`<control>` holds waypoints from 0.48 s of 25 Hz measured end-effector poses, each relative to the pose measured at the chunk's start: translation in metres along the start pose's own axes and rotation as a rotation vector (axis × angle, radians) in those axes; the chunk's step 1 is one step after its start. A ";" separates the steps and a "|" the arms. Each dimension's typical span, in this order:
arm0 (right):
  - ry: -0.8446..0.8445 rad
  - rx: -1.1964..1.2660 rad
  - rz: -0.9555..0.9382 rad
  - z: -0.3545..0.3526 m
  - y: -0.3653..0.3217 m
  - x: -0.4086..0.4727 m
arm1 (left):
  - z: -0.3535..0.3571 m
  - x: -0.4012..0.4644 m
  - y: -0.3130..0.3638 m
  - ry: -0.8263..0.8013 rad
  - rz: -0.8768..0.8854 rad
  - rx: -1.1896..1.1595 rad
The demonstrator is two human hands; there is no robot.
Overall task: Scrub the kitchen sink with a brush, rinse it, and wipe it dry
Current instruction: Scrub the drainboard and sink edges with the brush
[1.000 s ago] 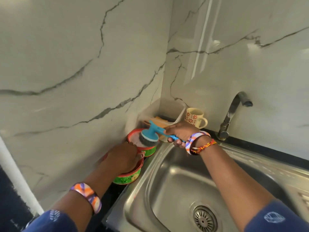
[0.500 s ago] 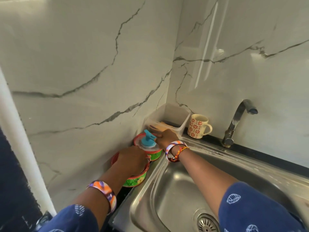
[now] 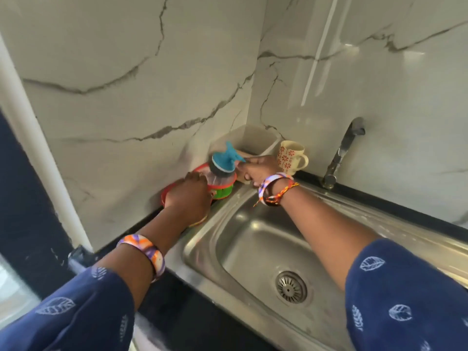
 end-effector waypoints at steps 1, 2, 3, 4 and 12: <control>-0.040 0.111 0.007 -0.006 0.002 -0.017 | 0.003 -0.014 0.003 0.030 -0.032 -0.063; -0.093 0.161 0.007 -0.012 0.005 -0.034 | 0.008 -0.029 0.007 0.050 -0.076 -0.131; -0.144 0.128 0.002 -0.022 0.008 -0.052 | 0.017 -0.044 0.012 0.051 -0.122 -0.182; -0.205 0.045 -0.001 -0.032 0.013 -0.067 | 0.026 -0.056 0.018 0.042 -0.164 -0.208; -0.732 -0.313 0.315 -0.127 0.124 -0.235 | 0.100 -0.140 0.020 0.009 -0.577 -0.259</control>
Point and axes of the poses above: each hand's wrist, its own x-axis towards the middle knuckle, its own z-axis out of the palm, y = z × x, the point moved 9 cm from there along x, towards the middle knuckle, and after that the axes turned 11 degrees about -y, right-handed, at the moved point
